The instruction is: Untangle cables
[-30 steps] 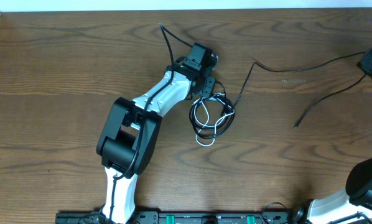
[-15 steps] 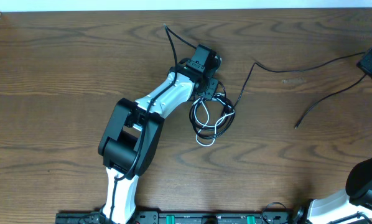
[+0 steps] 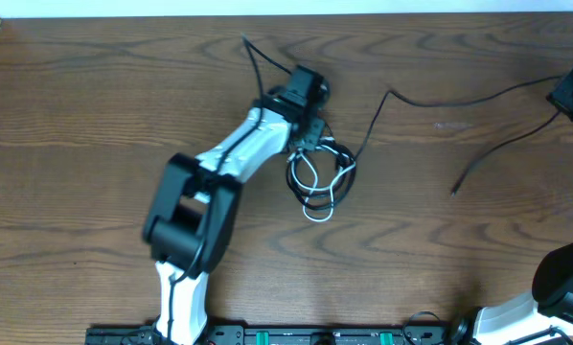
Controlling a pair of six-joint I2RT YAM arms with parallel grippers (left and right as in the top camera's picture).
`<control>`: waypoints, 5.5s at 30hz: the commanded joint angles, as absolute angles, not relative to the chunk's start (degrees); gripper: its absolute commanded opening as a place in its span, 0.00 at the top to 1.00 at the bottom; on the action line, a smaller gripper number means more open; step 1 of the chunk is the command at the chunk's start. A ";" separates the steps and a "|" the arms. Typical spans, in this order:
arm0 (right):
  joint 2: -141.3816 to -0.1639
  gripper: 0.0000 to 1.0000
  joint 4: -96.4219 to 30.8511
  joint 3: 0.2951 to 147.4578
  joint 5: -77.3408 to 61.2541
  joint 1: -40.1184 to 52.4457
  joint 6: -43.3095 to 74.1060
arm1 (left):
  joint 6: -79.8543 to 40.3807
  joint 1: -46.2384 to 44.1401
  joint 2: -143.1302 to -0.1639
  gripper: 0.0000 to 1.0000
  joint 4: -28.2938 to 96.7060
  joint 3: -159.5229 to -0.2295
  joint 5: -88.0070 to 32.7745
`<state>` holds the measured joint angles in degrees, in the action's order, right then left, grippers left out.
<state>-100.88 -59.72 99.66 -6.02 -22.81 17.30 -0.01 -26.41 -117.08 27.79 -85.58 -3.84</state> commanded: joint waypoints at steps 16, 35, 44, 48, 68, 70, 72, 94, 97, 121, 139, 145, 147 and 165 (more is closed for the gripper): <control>-109.97 0.99 -56.55 100.42 -6.87 -19.66 17.32 | -1.45 -21.76 -82.41 0.93 33.82 -85.73 2.15; -113.14 0.63 -56.27 100.44 -21.43 -21.23 10.09 | -11.73 -15.22 -70.74 0.92 33.85 -85.78 -1.93; -108.44 0.32 -56.99 100.44 -44.62 -16.75 -9.02 | -19.51 -15.22 -71.77 0.93 26.09 -85.78 -4.27; -104.47 0.24 -56.34 100.44 -42.00 -14.87 -8.12 | -20.53 -15.22 -71.66 0.93 21.65 -85.78 -6.46; -103.33 0.22 -60.62 100.27 -33.78 8.88 -7.55 | -24.75 -15.16 -71.81 0.93 19.25 -85.78 2.50; -104.60 0.22 -60.95 100.22 -32.86 12.36 -7.57 | -24.75 -15.09 -71.79 0.93 20.78 -85.78 5.52; -106.19 0.22 -60.64 100.20 -32.91 15.77 -7.60 | -24.75 -14.59 -71.77 0.93 21.45 -85.78 7.07; -121.34 0.34 -53.56 100.20 -32.86 36.97 -3.97 | -27.97 -5.30 -66.43 0.93 27.79 -85.84 6.50; -121.97 0.35 -53.30 100.20 -32.86 38.11 -6.39 | -27.97 -5.15 -66.43 0.92 28.40 -85.84 6.50; -122.02 0.47 -38.68 94.87 -21.78 45.25 -15.05 | -27.94 -5.15 -66.43 0.92 29.98 -85.84 6.52; -121.58 0.99 -32.56 90.94 -18.22 43.77 -6.26 | -27.94 -5.15 -66.57 0.92 31.40 -85.84 6.52; -117.38 0.99 -34.50 93.54 -18.13 40.29 -0.34 | -27.94 -5.15 -66.61 0.92 32.99 -85.82 6.52; -114.78 0.99 -35.81 94.70 -18.74 39.22 0.45 | -27.94 -5.15 -66.72 0.91 33.87 -85.82 6.55; -88.71 0.99 -40.53 98.52 -13.50 24.40 13.02 | -26.30 -5.17 -73.97 0.62 43.20 -85.82 6.00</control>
